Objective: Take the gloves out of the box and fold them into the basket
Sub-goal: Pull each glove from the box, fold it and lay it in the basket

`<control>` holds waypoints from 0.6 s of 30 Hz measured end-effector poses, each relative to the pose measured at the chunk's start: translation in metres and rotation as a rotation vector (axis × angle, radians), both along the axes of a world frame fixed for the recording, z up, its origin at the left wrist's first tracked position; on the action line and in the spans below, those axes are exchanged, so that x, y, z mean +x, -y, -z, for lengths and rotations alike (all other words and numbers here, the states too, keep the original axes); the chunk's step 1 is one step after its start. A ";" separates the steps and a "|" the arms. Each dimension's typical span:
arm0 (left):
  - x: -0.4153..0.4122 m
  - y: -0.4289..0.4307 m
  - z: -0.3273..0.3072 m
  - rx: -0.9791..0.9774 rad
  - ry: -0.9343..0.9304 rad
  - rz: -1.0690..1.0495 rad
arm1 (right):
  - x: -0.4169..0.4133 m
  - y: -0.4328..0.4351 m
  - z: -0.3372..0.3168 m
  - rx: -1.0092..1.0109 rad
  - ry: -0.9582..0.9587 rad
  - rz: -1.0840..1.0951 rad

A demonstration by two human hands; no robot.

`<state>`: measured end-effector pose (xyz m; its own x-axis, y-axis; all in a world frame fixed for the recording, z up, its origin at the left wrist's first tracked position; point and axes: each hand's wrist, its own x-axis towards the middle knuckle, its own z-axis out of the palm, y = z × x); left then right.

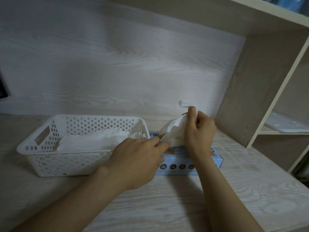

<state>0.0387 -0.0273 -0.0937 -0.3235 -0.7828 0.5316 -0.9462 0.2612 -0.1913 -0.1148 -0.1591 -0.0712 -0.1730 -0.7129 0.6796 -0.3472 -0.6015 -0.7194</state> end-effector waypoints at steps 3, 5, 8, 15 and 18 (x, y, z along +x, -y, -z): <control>0.000 0.000 0.006 -0.055 0.029 -0.022 | -0.005 -0.002 -0.002 0.202 -0.115 -0.236; 0.001 0.003 0.009 -0.061 0.112 -0.030 | -0.012 -0.003 -0.006 0.298 -0.196 -0.411; 0.000 0.009 0.012 -0.091 0.153 -0.059 | -0.020 -0.002 -0.006 0.330 -0.357 -0.630; -0.003 0.007 0.013 -0.087 0.188 -0.089 | -0.012 0.016 0.009 -0.034 -0.496 -0.227; -0.001 0.006 0.011 -0.052 0.178 -0.086 | -0.007 0.013 0.010 -0.092 -0.513 -0.162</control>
